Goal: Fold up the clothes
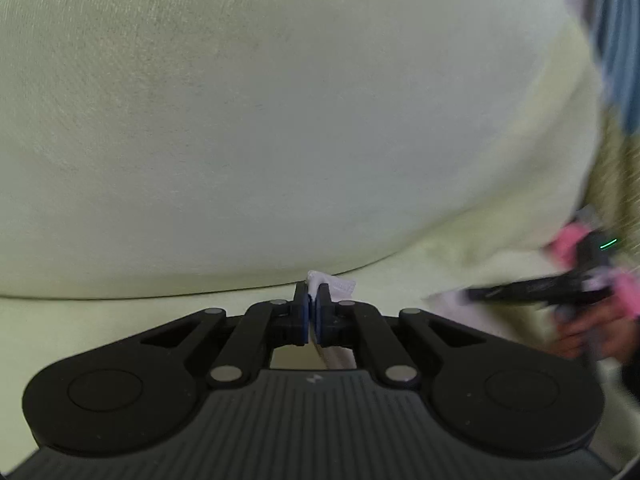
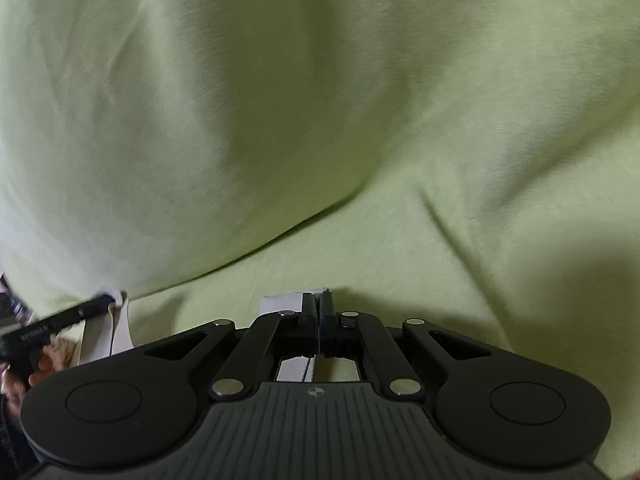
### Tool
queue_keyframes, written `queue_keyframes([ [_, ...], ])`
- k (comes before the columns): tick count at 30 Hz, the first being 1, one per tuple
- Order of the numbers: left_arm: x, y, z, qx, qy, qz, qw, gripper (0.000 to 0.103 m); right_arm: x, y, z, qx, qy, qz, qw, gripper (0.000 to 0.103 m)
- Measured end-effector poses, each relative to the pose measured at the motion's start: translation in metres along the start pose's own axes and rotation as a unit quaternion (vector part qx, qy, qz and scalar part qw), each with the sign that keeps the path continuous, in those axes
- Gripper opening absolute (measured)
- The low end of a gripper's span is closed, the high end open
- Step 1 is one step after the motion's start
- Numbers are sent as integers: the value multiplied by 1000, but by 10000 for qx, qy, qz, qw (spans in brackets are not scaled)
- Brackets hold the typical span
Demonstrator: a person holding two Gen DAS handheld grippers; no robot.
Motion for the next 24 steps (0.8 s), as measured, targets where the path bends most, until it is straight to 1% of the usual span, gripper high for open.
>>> queue_keyframes([
  [2, -24, 0, 14, -177, 510, -314, 9980, 4, -2, -4, 4, -97, 24, 74, 9999, 0],
  [3, -32, 0, 19, -259, 598, -432, 9969, 8, -2, -5, 4, -152, 32, 69, 9999, 0],
  [4, -33, 0, 19, -312, 499, -485, 9971, 10, -2, -5, 5, -207, 40, 64, 9998, 1],
  [5, -34, -1, 17, -333, 517, -566, 9965, 11, -1, -6, 6, -263, 48, 58, 9996, 0],
  [6, -34, -1, 15, -353, 536, -647, 9958, 15, -1, -6, 7, -314, 58, 57, 9995, 5],
  [7, -34, -1, 12, -412, 526, -759, 9949, 23, 2, -5, 6, -305, 92, 123, 9994, 8],
  [8, -31, -2, 9, -569, 445, -947, 9929, 29, 6, -4, 5, -285, 119, 202, 9993, 21],
  [9, -27, -2, 5, -709, 332, -1127, 9905, 34, 14, -1, 3, -96, 40, 501, 9987, 39],
  [10, -19, 0, 0, -805, 139, -1289, 9883, 34, 21, 1, 1, 131, -81, 838, 9964, 47],
  [11, -10, 4, -3, -784, 19, -1361, 9876, 36, 33, 5, -1, 431, -258, 1279, 9905, 54],
  [12, 1, 11, -1, -472, 82, -1211, 9915, 39, 44, 12, -1, 660, -415, 1450, 9864, 54],
  [13, 12, 18, 0, -159, 146, -1058, 9942, 38, 55, 19, 0, 881, -566, 1604, 9815, 54],
  [14, 23, 25, 1, 154, 209, -904, 9956, 38, 67, 28, 6, 969, -646, 1509, 9817, 54],
  [15, 34, 31, 2, 467, 272, -750, 9957, 38, 78, 37, 15, 980, -668, 1279, 9847, 54],
  [16, 46, 36, 7, 795, 357, -548, 9947, 39, 88, 44, 25, 953, -630, 1017, 9882, 54],
  [17, 62, 37, 21, 1138, 497, -263, 9919, 40, 97, 50, 40, 906, -535, 812, 9911, 52],
  [19, 94, 36, 55, 1618, 688, 51, 9844, 47, 117, 54, 71, 799, -426, 695, 9935, 52],
  [20, 107, 32, 72, 1798, 766, 127, 9806, 48, 126, 53, 89, 685, -410, 646, 9947, 52],
  [22, 133, 24, 105, 2131, 891, 307, 9725, 47, 145, 53, 112, 446, -447, 409, 9972, 38],
  [23, 143, 14, 116, 2229, 865, 487, 9698, 46, 146, 56, 122, 449, -405, 208, 9980, 21],
  [24, 153, 3, 125, 2231, 823, 610, 9694, 45, 148, 61, 132, 536, -365, 110, 9978, 15],
])
Point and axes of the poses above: each gripper's, at about its wrist camera, not at the fingertips, and x roughly against the way its jaws point, y to its left, z to its underside, the point moved 8 cm from there along -x, roughly the way its jaws point, and after that the axes turned 8 degrees about -z, right-handed, at the moved point
